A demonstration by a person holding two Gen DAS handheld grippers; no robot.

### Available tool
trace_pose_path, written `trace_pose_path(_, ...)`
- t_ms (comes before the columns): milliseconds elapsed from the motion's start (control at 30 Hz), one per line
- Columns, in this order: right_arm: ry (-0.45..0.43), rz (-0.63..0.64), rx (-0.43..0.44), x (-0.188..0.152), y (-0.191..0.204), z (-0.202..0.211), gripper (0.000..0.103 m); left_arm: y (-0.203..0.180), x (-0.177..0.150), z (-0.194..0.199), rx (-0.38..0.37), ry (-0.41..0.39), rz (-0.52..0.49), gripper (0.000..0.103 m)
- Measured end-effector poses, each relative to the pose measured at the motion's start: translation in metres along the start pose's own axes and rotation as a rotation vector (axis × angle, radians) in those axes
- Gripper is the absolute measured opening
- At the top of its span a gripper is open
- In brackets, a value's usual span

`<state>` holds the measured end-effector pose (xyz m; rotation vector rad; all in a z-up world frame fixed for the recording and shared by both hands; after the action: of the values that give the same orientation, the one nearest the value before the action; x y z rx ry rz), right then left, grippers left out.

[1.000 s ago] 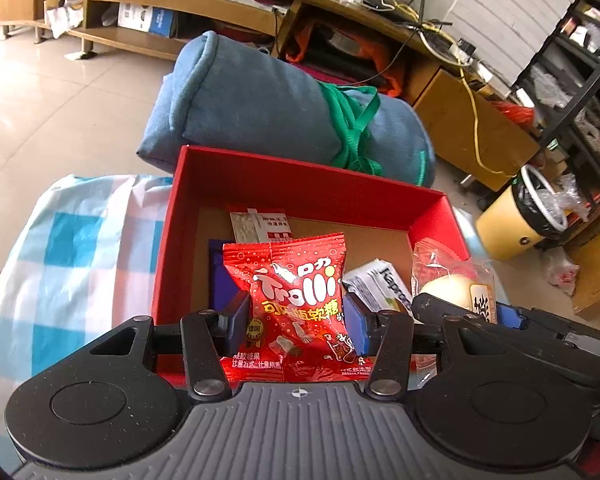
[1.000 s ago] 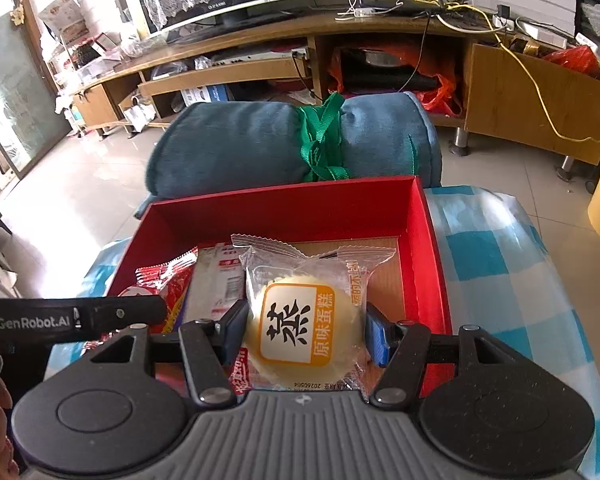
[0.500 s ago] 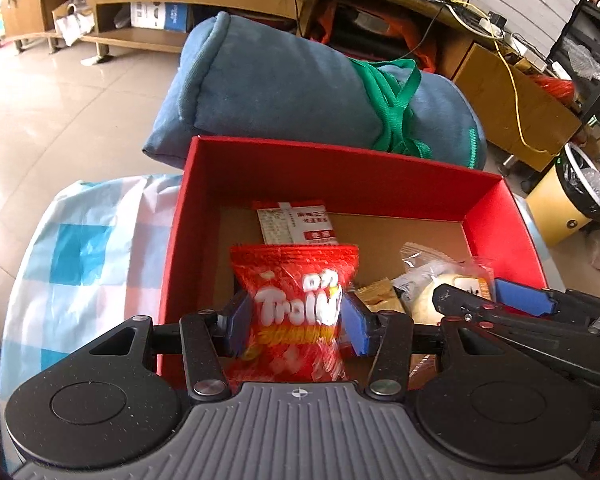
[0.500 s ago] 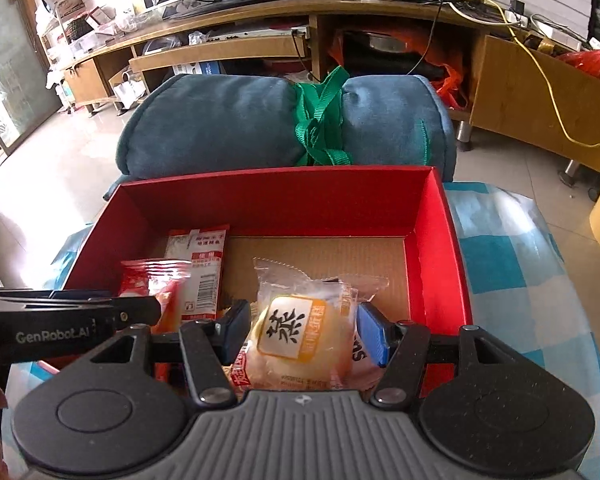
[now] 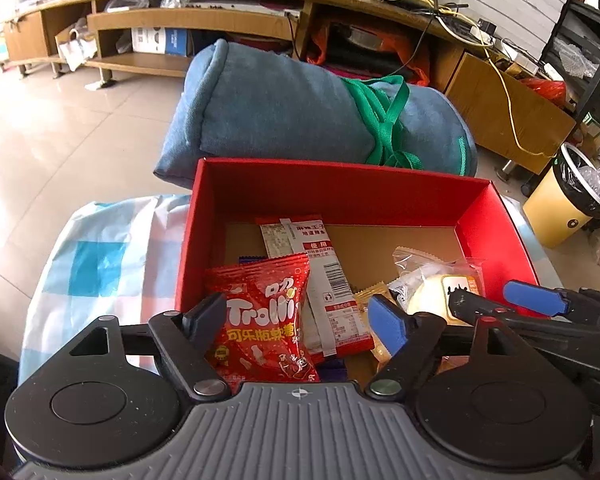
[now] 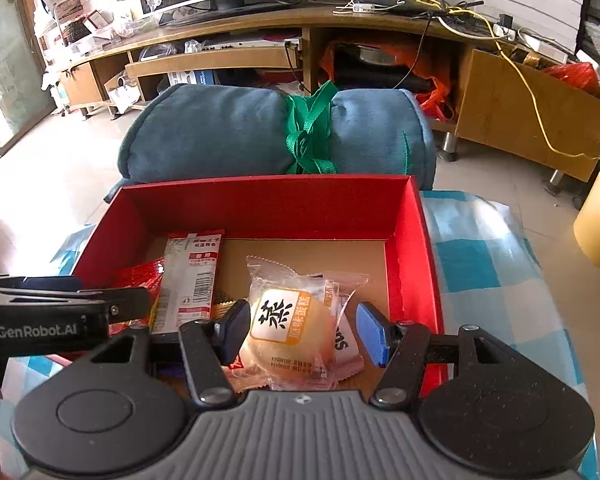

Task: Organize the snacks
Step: 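Open both grippers to release the packets into the red box, then withdraw both grippers from the red box toward the remaining snacks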

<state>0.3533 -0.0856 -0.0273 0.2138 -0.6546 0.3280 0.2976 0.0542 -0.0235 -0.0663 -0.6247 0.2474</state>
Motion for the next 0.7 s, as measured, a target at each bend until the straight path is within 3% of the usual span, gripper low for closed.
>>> trace_pose_path(367,-0.009,0.008,-0.005,-0.016,0.004,0.03,0.055,-0.001,-0.01,0.023,-0.004,-0.026,-0.026,0.086)
trace_pose_path(700,0.029,-0.004,-0.009,-0.046,0.004,0.047,0.059,-0.003,-0.037,0.036,-0.017,-0.001,-0.06,0.088)
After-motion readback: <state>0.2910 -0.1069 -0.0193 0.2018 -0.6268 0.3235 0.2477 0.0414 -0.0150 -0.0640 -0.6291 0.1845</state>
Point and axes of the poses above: each gripper's, at about its wrist camera, not at the fingertips, and z roughly against the way its jaws point, y to its left, x to its top, the point moved 5 cm from there along -z, roughly the way its jaws point
